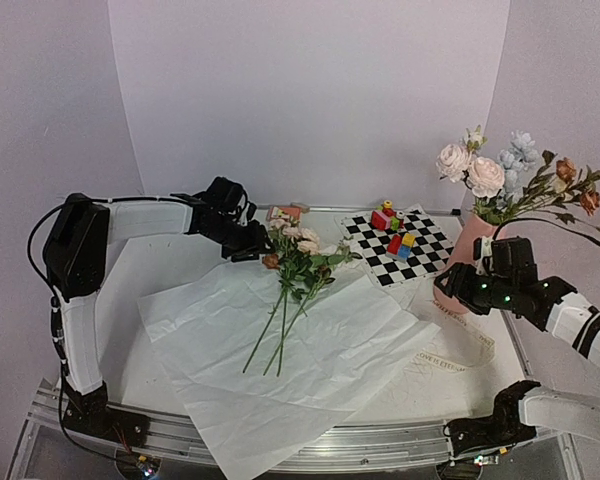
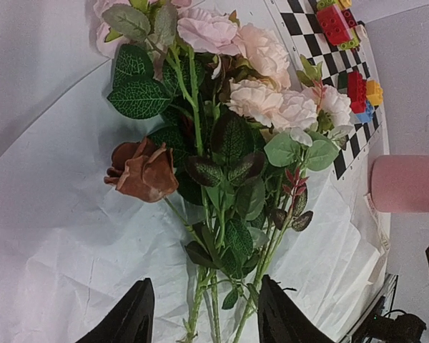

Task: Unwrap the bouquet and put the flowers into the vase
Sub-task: Insert the fake flower into the vase, then pick up the fake flower from the wrapping paper.

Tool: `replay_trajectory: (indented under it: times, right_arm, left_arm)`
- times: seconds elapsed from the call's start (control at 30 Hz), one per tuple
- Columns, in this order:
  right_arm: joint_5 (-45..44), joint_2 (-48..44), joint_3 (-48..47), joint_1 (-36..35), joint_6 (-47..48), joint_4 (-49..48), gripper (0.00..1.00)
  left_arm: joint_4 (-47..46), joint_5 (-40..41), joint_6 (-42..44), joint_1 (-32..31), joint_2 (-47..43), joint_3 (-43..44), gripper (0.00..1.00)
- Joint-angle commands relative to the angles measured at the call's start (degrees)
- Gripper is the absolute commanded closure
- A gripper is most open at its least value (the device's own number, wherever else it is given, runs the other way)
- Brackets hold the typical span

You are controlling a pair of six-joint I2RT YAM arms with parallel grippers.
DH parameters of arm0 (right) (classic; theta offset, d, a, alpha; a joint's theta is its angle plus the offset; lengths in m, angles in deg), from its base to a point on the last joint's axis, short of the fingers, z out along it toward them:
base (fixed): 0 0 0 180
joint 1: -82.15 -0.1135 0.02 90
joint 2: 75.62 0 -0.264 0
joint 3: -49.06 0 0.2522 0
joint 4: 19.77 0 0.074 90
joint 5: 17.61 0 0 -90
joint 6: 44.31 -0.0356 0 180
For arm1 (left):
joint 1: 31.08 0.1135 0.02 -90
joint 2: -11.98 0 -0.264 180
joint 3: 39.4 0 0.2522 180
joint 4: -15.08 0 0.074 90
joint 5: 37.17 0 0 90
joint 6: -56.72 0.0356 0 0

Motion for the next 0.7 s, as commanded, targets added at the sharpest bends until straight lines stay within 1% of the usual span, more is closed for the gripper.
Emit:
replay_trajectory:
  times: [0.0, 0.13, 0.27, 0.47, 0.67]
  right_arm:
    - [-4.91, -0.86, -0.72, -0.54, -2.06, -1.01, 0.35]
    - [-2.25, -0.80, -0.40, -0.60, -2.36, -1.01, 0.36]
    - [-0.62, -2.03, 1.74, -0.74, -3.67, -1.01, 0.36]
    - [-2.46, -4.10, 1.39, -0.79, -3.03, 0.05, 0.36]
    - [-3.23, -7.67, 2.21, -0.79, -2.54, 0.54, 0.36]
  left_arm:
    - [-2.29, -1.93, -1.03, 0.21, 1.95, 4.83, 0.49]
    - [-2.71, -2.44, -1.33, 0.26, 3.74, 6.22, 0.44]
    - [-3.25, -2.76, -2.09, 0.27, 5.30, 7.30, 0.43]
    - [-4.08, -3.19, -3.06, 0.20, 5.97, 7.92, 0.42]
    - [-5.28, -2.85, -3.56, 0.23, 6.46, 7.52, 0.39]
